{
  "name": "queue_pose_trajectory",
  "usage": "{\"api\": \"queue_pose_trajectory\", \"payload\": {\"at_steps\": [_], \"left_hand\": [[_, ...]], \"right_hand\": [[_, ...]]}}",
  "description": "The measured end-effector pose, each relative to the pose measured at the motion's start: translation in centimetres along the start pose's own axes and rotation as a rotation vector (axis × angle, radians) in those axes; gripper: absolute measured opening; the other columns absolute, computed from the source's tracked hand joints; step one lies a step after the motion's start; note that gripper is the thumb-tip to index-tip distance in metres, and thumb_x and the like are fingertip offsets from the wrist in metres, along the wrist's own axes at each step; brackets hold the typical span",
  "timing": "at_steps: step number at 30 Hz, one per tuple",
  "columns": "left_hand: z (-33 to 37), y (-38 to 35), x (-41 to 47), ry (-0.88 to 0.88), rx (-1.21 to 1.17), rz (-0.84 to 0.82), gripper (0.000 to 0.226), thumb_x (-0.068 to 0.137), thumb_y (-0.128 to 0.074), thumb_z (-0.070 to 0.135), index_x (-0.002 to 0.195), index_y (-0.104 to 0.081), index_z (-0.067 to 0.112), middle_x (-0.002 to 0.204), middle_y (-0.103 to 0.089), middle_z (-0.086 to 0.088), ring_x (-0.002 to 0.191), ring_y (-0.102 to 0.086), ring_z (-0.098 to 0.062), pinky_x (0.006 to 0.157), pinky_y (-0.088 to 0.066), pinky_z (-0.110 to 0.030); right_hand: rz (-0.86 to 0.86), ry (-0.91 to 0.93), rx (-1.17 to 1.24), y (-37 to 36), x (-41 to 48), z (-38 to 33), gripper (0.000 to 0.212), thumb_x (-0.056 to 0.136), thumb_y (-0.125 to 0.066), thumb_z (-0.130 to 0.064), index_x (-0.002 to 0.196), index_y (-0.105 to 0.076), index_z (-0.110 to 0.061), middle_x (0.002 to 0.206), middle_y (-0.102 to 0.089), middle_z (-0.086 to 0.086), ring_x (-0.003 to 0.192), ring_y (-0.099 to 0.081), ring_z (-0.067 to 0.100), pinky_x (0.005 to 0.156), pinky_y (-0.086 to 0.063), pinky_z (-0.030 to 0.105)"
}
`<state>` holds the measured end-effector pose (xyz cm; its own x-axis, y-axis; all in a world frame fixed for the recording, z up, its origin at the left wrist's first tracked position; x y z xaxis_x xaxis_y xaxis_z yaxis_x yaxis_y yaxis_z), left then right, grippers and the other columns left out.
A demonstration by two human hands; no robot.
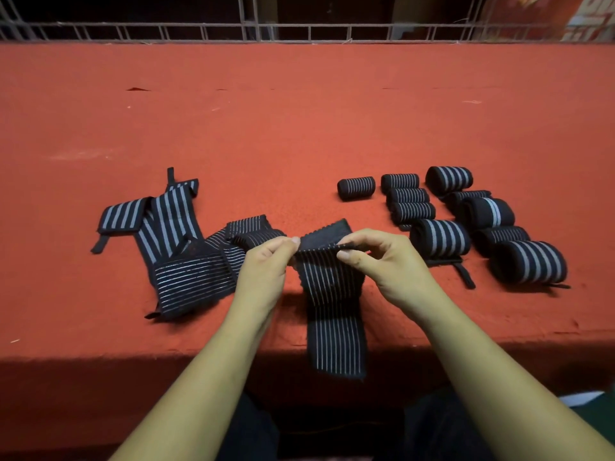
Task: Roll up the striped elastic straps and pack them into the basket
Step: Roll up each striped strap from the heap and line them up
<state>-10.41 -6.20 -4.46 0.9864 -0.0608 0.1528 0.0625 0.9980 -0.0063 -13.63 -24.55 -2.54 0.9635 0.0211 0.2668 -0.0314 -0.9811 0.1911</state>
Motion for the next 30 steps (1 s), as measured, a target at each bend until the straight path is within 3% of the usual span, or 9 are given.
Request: {"api": "queue_pose_trajectory", "payload": {"at_steps": [4,7,9,12,17,20,25,30], "left_hand": [[-1.1,0.9,0.6,0.081,-0.033,0.166,0.025,0.1,-0.055,0.025,0.087,-0.075,0.016,0.083,-0.068,0.0,0.077,-0.056,-0.014,0.068,-0.042,-0.03],[-0.3,0.9,0.2,0.019,-0.012,0.051,0.025,0.102,-0.054,0.021,0.09,-0.076,0.02,0.088,-0.076,0.003,0.085,-0.067,-0.011,0.079,-0.051,-0.029],[0.5,0.5,-0.2,-0.003,-0.055,-0.037,0.025,0.102,-0.052,0.015,0.096,-0.076,0.015,0.092,-0.077,0.0,0.088,-0.07,-0.01,0.08,-0.054,-0.023],[0.8,0.2,-0.1,-0.016,-0.137,-0.116,0.026,0.103,-0.049,0.014,0.109,-0.072,0.002,0.105,-0.075,-0.014,0.096,-0.071,-0.021,0.086,-0.057,-0.03],[0.6,0.2,-0.1,0.003,-0.184,-0.164,0.03,0.102,-0.049,0.019,0.11,-0.072,0.002,0.107,-0.074,-0.017,0.096,-0.07,-0.02,0.084,-0.055,-0.028],[0.6,0.2,-0.3,0.021,-0.234,-0.152,0.031,0.097,-0.053,0.026,0.108,-0.073,0.005,0.105,-0.075,-0.014,0.096,-0.07,-0.02,0.084,-0.055,-0.029],[0.3,-0.3,-0.3,0.058,-0.265,-0.077,0.032,0.102,-0.05,0.021,0.112,-0.069,-0.002,0.109,-0.071,-0.024,0.094,-0.067,-0.027,0.087,-0.053,-0.039],[0.7,-1.2,-0.7,0.071,-0.348,0.003,0.026,0.103,-0.05,0.017,0.097,-0.074,0.01,0.095,-0.072,-0.015,0.084,-0.065,-0.022,0.076,-0.055,-0.029]], "right_hand": [[0.11,0.007,0.033,0.6,-0.1,0.1,0.009,0.088,-0.07,-0.007,0.09,-0.075,-0.014,0.114,-0.07,-0.001,0.098,-0.063,0.002,0.089,-0.048,0.021],[0.134,-0.03,0.074,0.6,0.0,-0.2,0.013,0.09,-0.07,-0.012,0.1,-0.076,-0.008,0.121,-0.069,-0.002,0.107,-0.065,0.004,0.093,-0.051,0.019],[0.168,-0.045,0.12,0.3,0.1,-0.6,0.017,0.091,-0.069,-0.013,0.105,-0.074,-0.006,0.114,-0.073,0.001,0.099,-0.067,0.004,0.085,-0.052,0.015],[0.201,-0.051,0.15,-0.3,0.3,-0.8,0.013,0.093,-0.067,-0.013,0.101,-0.074,-0.005,0.089,-0.075,-0.003,0.081,-0.067,0.004,0.073,-0.051,0.016],[0.231,-0.058,0.12,-0.7,0.3,-0.9,0.011,0.093,-0.067,-0.015,0.093,-0.075,-0.007,0.084,-0.076,0.001,0.078,-0.068,0.008,0.074,-0.055,0.024],[0.188,-0.065,0.082,-0.9,0.1,-0.9,0.014,0.095,-0.066,-0.014,0.083,-0.073,-0.01,0.071,-0.07,-0.007,0.068,-0.062,0.003,0.066,-0.048,0.019],[0.188,-0.091,0.088,-1.1,-0.2,-0.6,0.02,0.095,-0.066,-0.017,0.083,-0.071,-0.001,0.075,-0.068,0.008,0.071,-0.059,0.014,0.07,-0.048,0.035],[0.217,-0.106,0.076,-1.4,-0.2,-0.5,0.025,0.094,-0.067,-0.021,0.082,-0.069,0.001,0.071,-0.065,0.008,0.066,-0.056,0.015,0.066,-0.046,0.038]]}}
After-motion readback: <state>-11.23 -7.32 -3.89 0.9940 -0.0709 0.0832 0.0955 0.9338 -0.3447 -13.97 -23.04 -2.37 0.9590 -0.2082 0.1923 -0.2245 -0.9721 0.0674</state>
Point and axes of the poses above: each hand's wrist, its own x-axis towards the middle knuckle, its own y-axis out of the back of the hand, z = x × y, the point moved 1 cm from there along x, towards the middle knuckle
